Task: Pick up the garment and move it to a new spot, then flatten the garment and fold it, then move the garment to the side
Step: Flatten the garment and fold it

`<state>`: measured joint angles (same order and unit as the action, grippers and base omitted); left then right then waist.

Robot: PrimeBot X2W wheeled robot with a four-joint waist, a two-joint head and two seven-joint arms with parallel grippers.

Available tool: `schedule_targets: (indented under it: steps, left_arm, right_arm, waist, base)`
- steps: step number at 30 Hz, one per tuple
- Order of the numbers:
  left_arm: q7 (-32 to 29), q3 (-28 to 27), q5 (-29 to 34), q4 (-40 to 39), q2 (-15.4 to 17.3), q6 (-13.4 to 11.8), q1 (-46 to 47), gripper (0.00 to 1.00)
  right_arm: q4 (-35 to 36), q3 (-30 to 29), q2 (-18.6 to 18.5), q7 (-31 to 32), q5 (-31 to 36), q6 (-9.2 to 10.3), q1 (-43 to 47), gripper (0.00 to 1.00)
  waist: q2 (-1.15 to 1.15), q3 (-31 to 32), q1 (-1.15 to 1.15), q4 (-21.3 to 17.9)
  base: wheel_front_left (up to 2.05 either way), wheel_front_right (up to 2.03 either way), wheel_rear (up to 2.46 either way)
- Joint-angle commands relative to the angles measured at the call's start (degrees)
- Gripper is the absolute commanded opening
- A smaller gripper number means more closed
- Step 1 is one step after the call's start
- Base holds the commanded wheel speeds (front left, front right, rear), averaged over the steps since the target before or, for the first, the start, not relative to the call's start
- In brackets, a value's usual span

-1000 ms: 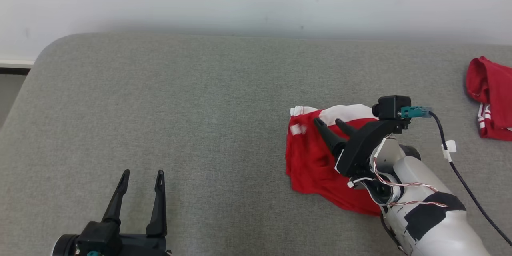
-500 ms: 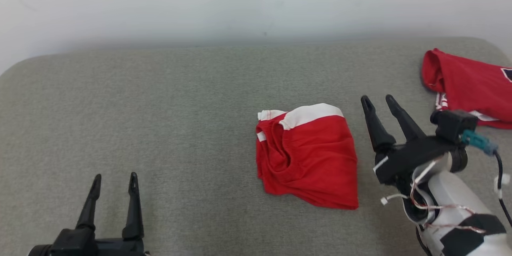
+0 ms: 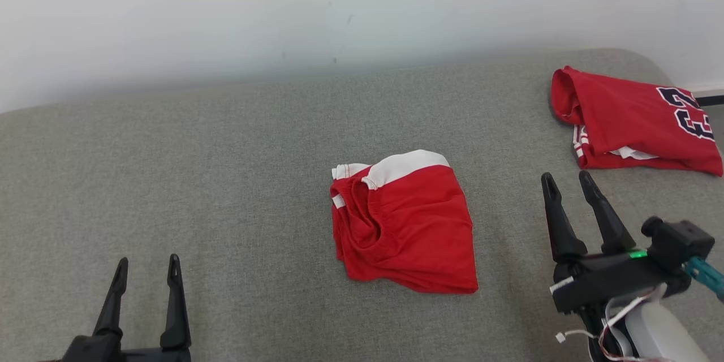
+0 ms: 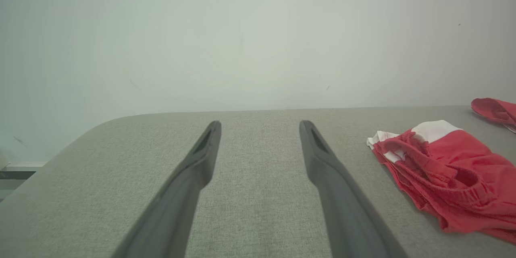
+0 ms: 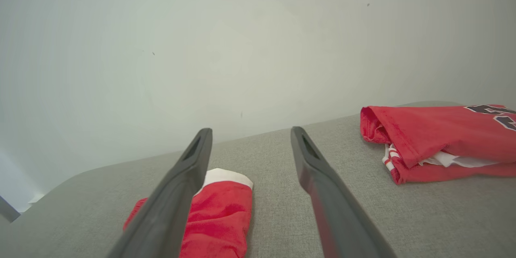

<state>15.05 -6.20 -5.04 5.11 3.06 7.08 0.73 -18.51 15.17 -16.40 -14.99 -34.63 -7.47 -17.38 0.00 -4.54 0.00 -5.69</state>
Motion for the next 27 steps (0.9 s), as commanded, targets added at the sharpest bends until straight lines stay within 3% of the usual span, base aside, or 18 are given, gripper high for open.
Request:
schedule_targets:
  steps: [1,14,27]
  left_arm:
    - [0.2,-0.1,0.7,0.2,0.1,0.1,-1.0,1.00]
    - [0.2,-0.3,0.5,0.4,0.0,0.2,-3.9,1.00]
    - [0.2,-0.7,0.4,0.0,-0.1,0.0,-5.1,1.00]
  right_arm:
    - [1.6,-1.5,0.9,-0.2,1.3,0.01,2.2,1.00]
    - [10.1,-9.5,6.8,-0.2,10.1,0.01,15.3,1.00]
    - [11.2,-10.2,7.4,-0.2,11.6,0.01,17.3,1.00]
  waist:
    - [0.00,0.5,0.00,0.0]
    - [0.00,2.8,0.00,2.0]
    - [0.00,2.8,0.00,2.5]
  base:
    - [0.00,0.00,0.00]
    - [0.00,0.00,0.00]
    - [0.00,0.00,0.00]
